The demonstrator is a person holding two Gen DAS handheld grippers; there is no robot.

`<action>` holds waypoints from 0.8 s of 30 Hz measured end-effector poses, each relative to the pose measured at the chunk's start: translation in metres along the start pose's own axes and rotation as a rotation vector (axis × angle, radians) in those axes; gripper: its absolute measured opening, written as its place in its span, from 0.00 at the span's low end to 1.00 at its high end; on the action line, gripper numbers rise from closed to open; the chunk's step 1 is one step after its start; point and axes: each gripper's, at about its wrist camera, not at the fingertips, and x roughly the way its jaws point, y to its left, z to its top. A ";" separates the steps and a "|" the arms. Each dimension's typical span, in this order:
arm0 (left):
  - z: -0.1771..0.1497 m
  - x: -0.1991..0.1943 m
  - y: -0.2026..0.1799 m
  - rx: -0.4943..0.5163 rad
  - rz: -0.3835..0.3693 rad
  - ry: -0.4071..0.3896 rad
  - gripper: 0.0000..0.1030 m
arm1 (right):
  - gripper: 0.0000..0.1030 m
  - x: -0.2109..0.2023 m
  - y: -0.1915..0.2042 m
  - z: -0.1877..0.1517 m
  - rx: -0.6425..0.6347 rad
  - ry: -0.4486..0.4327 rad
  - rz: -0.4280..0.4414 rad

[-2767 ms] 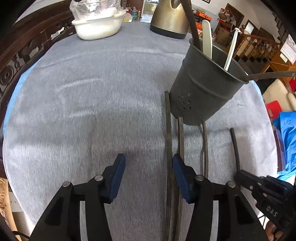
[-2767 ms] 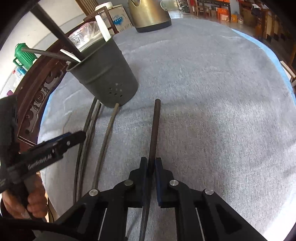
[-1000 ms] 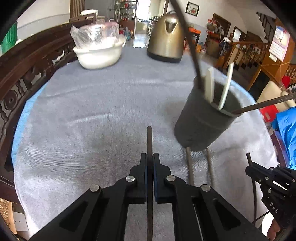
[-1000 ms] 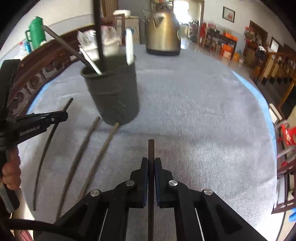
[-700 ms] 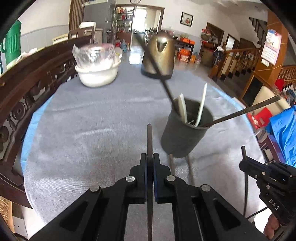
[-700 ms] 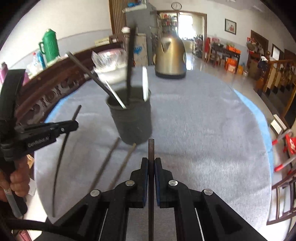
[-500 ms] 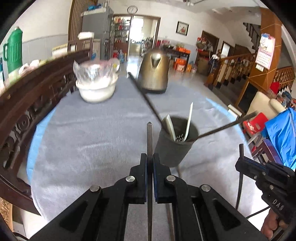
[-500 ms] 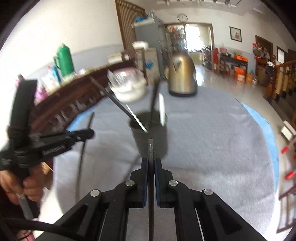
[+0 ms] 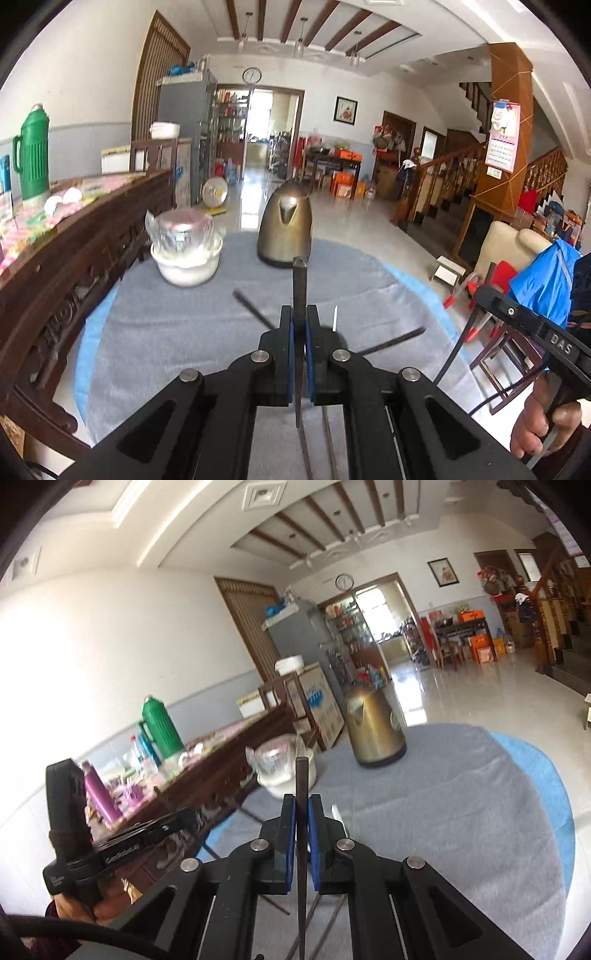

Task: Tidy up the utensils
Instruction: 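Lift the left tool's chopstick above the cup while the right tool lifts its chopstick, then lower the left tool's chopstick into the cup and open while the right tool releases its chopstick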

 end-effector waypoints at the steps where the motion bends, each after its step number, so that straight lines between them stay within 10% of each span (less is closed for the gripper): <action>1: 0.003 -0.002 -0.001 0.004 -0.002 -0.008 0.05 | 0.07 -0.001 -0.001 0.004 -0.001 -0.013 -0.009; 24: 0.055 0.015 -0.003 -0.067 0.025 -0.220 0.05 | 0.07 0.061 0.004 0.068 -0.060 -0.283 -0.149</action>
